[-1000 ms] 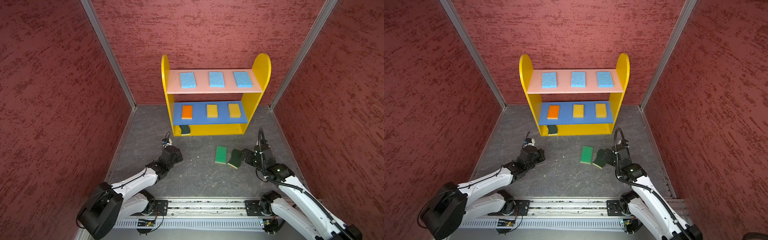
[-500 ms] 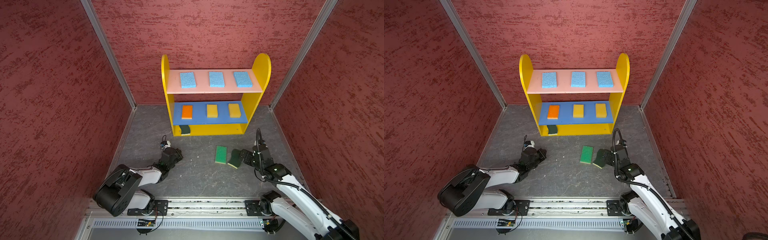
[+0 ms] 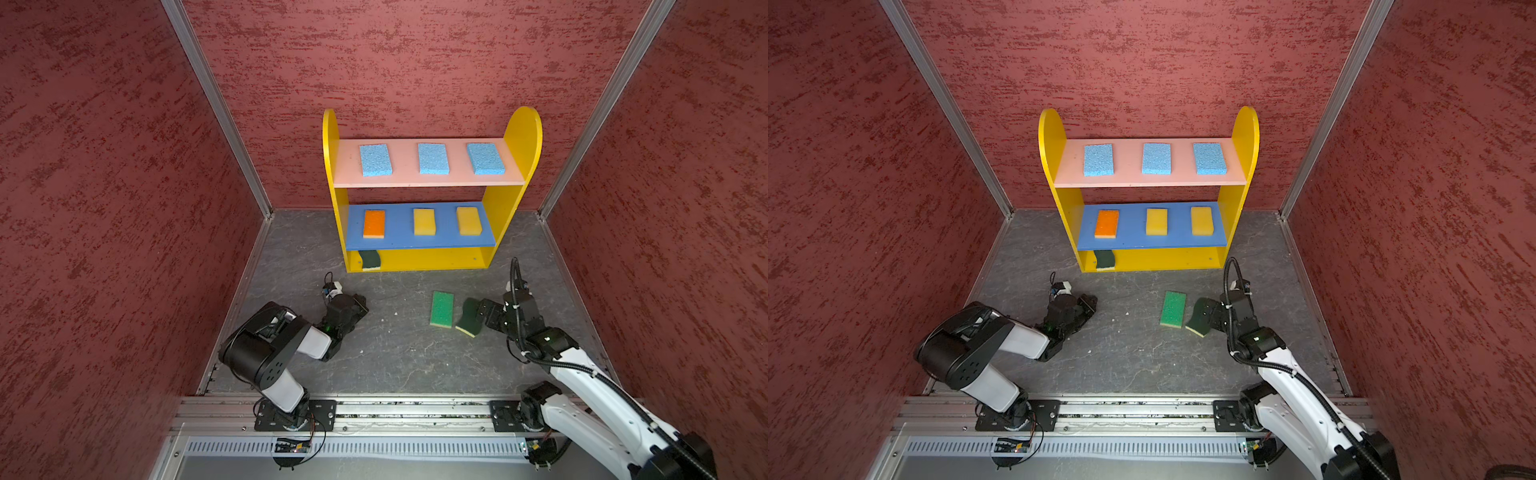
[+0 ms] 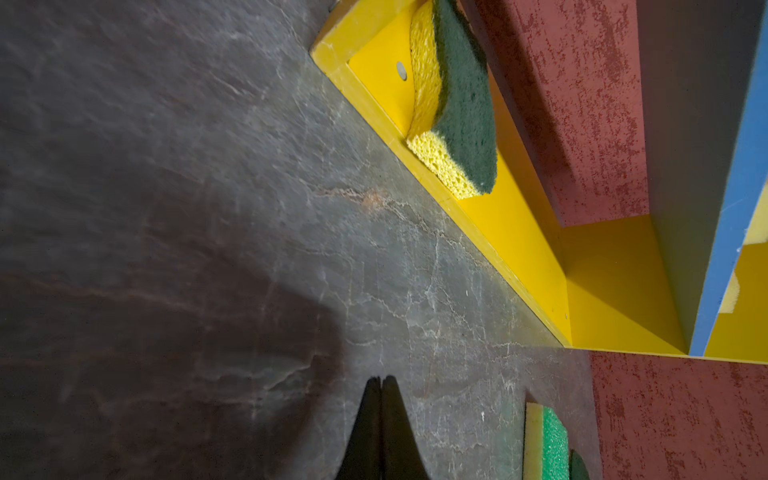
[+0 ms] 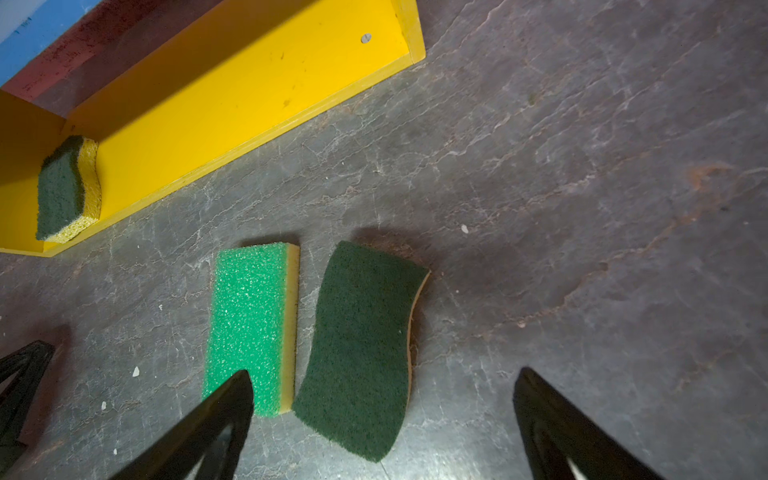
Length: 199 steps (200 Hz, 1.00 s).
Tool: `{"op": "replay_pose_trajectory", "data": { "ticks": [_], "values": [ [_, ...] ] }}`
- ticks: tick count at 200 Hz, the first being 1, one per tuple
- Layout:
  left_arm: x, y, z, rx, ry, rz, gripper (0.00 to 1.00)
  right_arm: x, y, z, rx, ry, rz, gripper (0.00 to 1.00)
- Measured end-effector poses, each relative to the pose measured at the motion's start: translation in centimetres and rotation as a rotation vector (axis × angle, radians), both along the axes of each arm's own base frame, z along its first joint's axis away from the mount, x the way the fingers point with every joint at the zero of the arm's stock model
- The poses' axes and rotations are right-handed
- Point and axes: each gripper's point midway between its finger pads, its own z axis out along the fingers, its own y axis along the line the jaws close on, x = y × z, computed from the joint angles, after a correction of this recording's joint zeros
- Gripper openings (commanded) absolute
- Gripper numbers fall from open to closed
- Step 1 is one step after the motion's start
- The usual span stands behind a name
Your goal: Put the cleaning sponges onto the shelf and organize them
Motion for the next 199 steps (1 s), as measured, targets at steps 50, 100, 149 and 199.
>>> {"op": "replay_pose_trajectory", "data": {
  "ticks": [50, 100, 149, 199],
  "values": [
    [2.0, -1.2, 0.0, -0.113, -0.049, 0.029, 0.00, 0.2, 0.5, -0.3, 0.018, -0.004, 0.015, 0.99],
    [4.3, -2.2, 0.4, -0.202, -0.074, 0.069, 0.00, 0.1, 0.5, -0.7, 0.018, 0.001, 0.019, 0.99],
    [5.7, -2.0, 0.6, -0.311, -0.087, 0.174, 0.00, 0.1, 0.5, -0.9, 0.013, 0.000, 0.025, 0.99],
    [7.4, -2.1, 0.7, -0.387, -0.091, 0.270, 0.00, 0.1, 0.5, -1.2, -0.001, 0.009, 0.033, 0.99]
  ]
}}
